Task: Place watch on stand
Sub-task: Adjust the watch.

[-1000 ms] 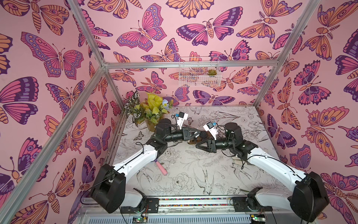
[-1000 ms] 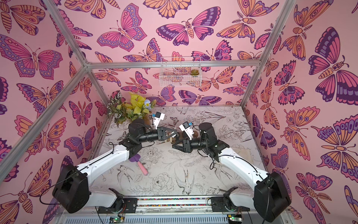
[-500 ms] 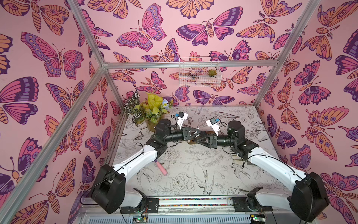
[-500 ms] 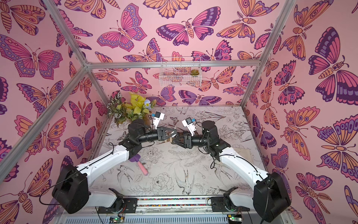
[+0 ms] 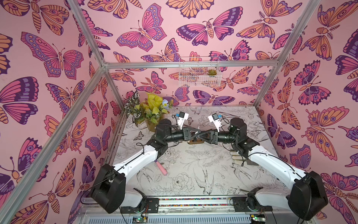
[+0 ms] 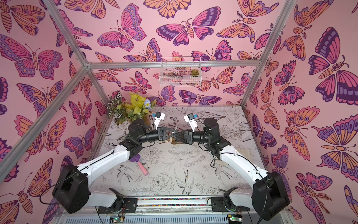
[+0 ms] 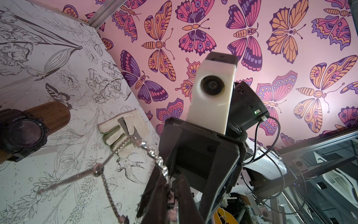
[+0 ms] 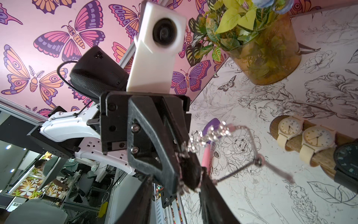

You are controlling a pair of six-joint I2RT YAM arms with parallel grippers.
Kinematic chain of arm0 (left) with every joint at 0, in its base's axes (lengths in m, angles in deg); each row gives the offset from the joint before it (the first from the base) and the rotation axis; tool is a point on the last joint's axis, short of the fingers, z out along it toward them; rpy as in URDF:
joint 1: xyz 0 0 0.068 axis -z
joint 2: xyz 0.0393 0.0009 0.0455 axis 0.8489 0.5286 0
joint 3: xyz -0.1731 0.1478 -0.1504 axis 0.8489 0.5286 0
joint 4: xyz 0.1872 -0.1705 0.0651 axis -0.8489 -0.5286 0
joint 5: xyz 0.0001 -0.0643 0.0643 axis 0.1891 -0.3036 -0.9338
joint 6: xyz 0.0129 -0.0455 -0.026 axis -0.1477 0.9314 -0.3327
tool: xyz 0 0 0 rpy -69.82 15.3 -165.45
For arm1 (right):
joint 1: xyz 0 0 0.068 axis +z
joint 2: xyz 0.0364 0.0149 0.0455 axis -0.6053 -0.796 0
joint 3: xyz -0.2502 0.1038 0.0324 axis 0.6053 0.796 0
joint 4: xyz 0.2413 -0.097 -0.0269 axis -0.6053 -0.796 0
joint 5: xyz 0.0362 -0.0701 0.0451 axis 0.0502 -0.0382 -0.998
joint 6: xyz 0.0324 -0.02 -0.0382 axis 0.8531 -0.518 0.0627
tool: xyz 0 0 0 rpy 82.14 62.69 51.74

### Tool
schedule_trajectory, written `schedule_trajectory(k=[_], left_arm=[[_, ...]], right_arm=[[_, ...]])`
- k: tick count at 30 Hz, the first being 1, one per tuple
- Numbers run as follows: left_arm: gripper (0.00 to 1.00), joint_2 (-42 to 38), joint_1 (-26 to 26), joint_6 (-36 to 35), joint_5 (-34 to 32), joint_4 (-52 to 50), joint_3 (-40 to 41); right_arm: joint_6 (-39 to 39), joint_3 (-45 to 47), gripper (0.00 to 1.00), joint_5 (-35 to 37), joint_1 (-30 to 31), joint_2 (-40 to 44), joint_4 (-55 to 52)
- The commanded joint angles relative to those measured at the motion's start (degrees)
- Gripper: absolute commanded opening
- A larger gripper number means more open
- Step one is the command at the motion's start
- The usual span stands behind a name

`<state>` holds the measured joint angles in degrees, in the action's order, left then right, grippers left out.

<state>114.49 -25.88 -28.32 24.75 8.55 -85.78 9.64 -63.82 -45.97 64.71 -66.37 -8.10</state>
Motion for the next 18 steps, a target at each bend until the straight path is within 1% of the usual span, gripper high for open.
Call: schedule_trajectory(k=[1, 3, 6, 7, 9, 11, 12, 13, 15, 18], left_arm=[[0.07, 0.8, 0.4, -0.1, 0.5, 2.7, 0.6], [0.07, 1.1, 0.5, 0.2, 0.6, 3.1, 0.6], [0.07, 1.6, 0.5, 0.7, 0.7, 4.0, 0.5], [0.07, 1.7, 0.5, 0.8, 0.8, 4.3, 0.5], [0.07, 2.0, 0.5, 1.0, 0.9, 4.7, 0.4], [0.07, 2.4, 0.5, 1.1, 1.1, 5.0, 0.2], [0.07, 2.6, 0.6, 1.1, 1.3, 5.0, 0.0], [0.07, 2.7, 0.5, 1.2, 1.3, 5.1, -0.1], [0.07, 2.8, 0.4, 1.2, 1.5, 5.1, -0.3], [0.07, 2.7, 0.4, 1.3, 1.5, 5.0, -0.4]], right_arm=[[2.1, -2.0, 0.39, -0.5, -0.3, -1.5, 3.9], [2.6, -2.0, 0.34, -0.7, -0.2, -2.2, 5.0], [3.4, -1.8, 0.24, -1.0, -0.2, -3.0, 6.5], [3.7, -1.8, 0.22, -1.1, -0.2, -3.3, 6.9], [4.6, -1.7, 0.23, -2.0, -0.2, -3.6, 8.3], [5.0, -1.5, 0.29, -2.8, -0.2, -3.7, 8.7], [4.9, -1.3, 0.31, -2.7, -0.2, -3.4, 8.6], [4.6, -1.1, 0.28, -2.6, -0.2, -3.2, 8.5], [3.8, -0.8, 0.19, -2.1, -0.2, -2.4, 7.5], [2.8, -0.6, 0.11, -1.8, -0.1, -1.7, 6.4]])
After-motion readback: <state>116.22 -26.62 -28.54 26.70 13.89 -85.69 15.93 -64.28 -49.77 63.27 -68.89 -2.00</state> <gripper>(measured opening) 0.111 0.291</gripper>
